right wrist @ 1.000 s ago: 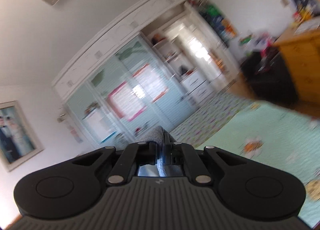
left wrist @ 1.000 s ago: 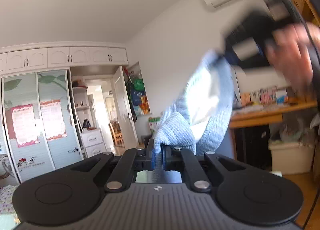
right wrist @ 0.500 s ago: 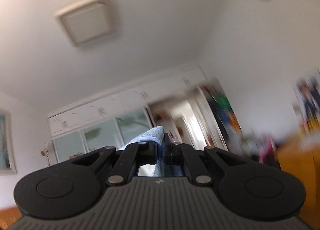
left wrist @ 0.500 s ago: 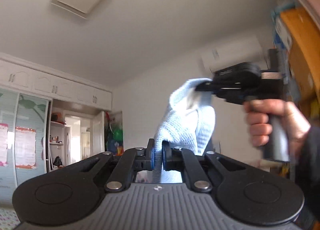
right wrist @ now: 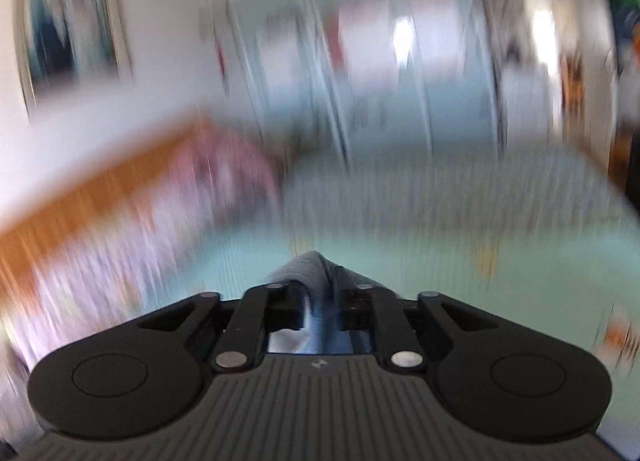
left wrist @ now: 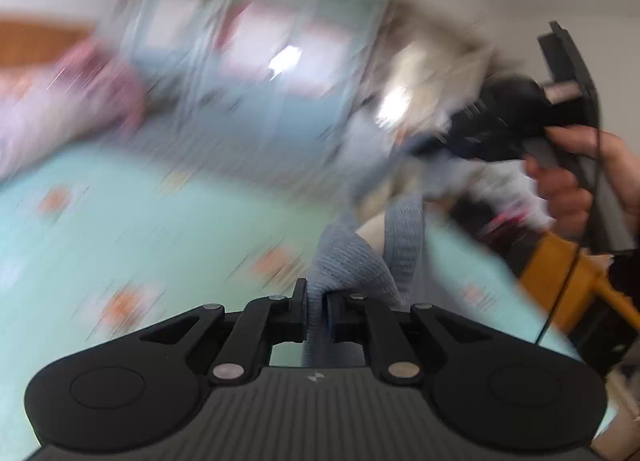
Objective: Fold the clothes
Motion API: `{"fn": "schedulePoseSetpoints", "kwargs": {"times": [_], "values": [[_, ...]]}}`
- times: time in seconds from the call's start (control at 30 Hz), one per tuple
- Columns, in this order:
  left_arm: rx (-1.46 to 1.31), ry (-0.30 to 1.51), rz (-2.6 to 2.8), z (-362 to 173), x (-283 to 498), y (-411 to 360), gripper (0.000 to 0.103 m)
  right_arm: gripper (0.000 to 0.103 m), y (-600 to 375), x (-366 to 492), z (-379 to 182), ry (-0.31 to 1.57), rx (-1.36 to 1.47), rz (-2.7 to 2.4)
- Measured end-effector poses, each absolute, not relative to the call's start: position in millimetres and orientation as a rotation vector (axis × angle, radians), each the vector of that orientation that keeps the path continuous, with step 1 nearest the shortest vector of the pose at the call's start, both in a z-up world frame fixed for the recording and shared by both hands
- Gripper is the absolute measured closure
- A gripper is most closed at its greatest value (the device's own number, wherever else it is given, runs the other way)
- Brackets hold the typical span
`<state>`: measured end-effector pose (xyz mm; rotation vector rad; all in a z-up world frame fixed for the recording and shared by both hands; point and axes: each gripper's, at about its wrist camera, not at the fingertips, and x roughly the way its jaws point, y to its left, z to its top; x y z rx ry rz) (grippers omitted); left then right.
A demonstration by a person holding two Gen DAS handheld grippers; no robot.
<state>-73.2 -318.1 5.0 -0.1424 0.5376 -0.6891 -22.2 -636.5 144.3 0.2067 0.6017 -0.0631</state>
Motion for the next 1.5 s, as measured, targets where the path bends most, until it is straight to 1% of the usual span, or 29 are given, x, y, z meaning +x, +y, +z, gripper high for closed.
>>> {"fn": "schedulePoseSetpoints", "kwargs": {"times": [0.07, 0.17, 0.2, 0.23, 0.27, 0.37, 0.43, 0.5, 0.53, 0.6, 0.67, 0.83, 0.9, 0.93, 0.97, 1.1, 1.17, 1.3, 1.33, 1.43, 1.5], "values": [[-0.151, 0.621, -0.605, -23.7, -61.5, -276.4, 0.094, 0.087, -604.4, -0.7, 71.9, 0.783, 0.119, -0.097], [-0.242, 0.728, -0.491, -56.1, -40.2, -215.3, 0.092, 0.086, -576.4, -32.9, 3.0, 0.813, 0.12, -0.084], [-0.276, 0.756, -0.48, -62.0, -33.9, -207.6, 0.093, 0.078, -573.8, -45.9, -11.3, 0.8, 0.139, -0.078], [-0.268, 0.74, -0.497, -58.3, -36.2, -205.2, 0.093, 0.066, -576.5, -58.5, -19.7, 0.787, 0.176, -0.09], [-0.26, 0.724, -0.513, -54.5, -38.4, -202.7, 0.092, 0.063, -581.8, -71.1, -26.0, 0.775, 0.229, -0.102], [-0.225, 0.67, -0.584, -43.6, -43.2, -204.6, 0.092, 0.059, -598.7, -105.2, -23.7, 0.684, 0.42, -0.056], [-0.159, 0.625, -0.66, -39.6, -44.5, -226.5, 0.092, 0.043, -606.8, -124.9, -17.1, 0.598, 0.527, 0.0], [-0.094, 0.588, -0.749, -53.2, -42.9, -242.1, 0.092, 0.033, -607.1, -138.0, -7.0, 0.549, 0.549, 0.049], [-0.052, 0.569, -0.796, -49.4, -48.8, -252.6, 0.092, 0.032, -606.1, -143.9, -1.8, 0.528, 0.553, 0.073], [0.066, 0.544, -0.868, -52.4, -66.0, -273.4, 0.092, 0.032, -602.6, -148.1, 4.9, 0.503, 0.534, 0.063], [0.19, 0.532, -0.919, -60.1, -73.9, -296.9, 0.092, 0.032, -602.6, -163.6, -2.1, 0.499, 0.525, -0.031], [0.39, 0.572, -1.036, -89.8, -79.8, -330.9, 0.092, 0.032, -615.9, -224.9, -64.8, 0.581, 0.665, -0.172], [0.446, 0.573, -1.066, -104.7, -85.8, -338.9, 0.092, 0.032, -616.9, -248.2, -86.5, 0.604, 0.68, -0.233], [0.476, 0.574, -1.08, -110.5, -88.2, -344.3, 0.088, 0.032, -617.4, -259.0, -97.0, 0.613, 0.686, -0.264], [0.495, 0.569, -1.071, -117.8, -87.0, -348.3, 0.088, 0.032, -619.9, -267.1, -106.4, 0.621, 0.718, -0.284], [0.492, 0.585, -1.043, -128.1, -88.1, -352.3, 0.088, 0.032, -624.2, -271.9, -122.7, 0.597, 0.834, -0.269], [0.447, 0.599, -1.025, -122.1, -90.5, -342.3, 0.088, 0.032, -620.4, -253.9, -124.5, 0.591, 0.846, -0.249], [0.376, 0.621, -0.973, -110.2, -94.1, -313.5, 0.088, 0.032, -609.2, -197.6, -132.0, 0.643, 0.842, -0.224], [0.368, 0.623, -0.965, -107.3, -94.2, -307.1, 0.088, 0.034, -604.8, -175.3, -133.0, 0.663, 0.834, -0.202], [0.359, 0.623, -0.933, -99.5, -92.1, -292.2, 0.088, 0.038, -590.1, -67.9, -105.3, 0.711, 0.762, -0.102], [0.356, 0.617, -0.91, -94.0, -90.9, -284.1, 0.088, 0.039, -584.9, -0.7, -62.9, 0.632, 0.763, -0.012]]}}
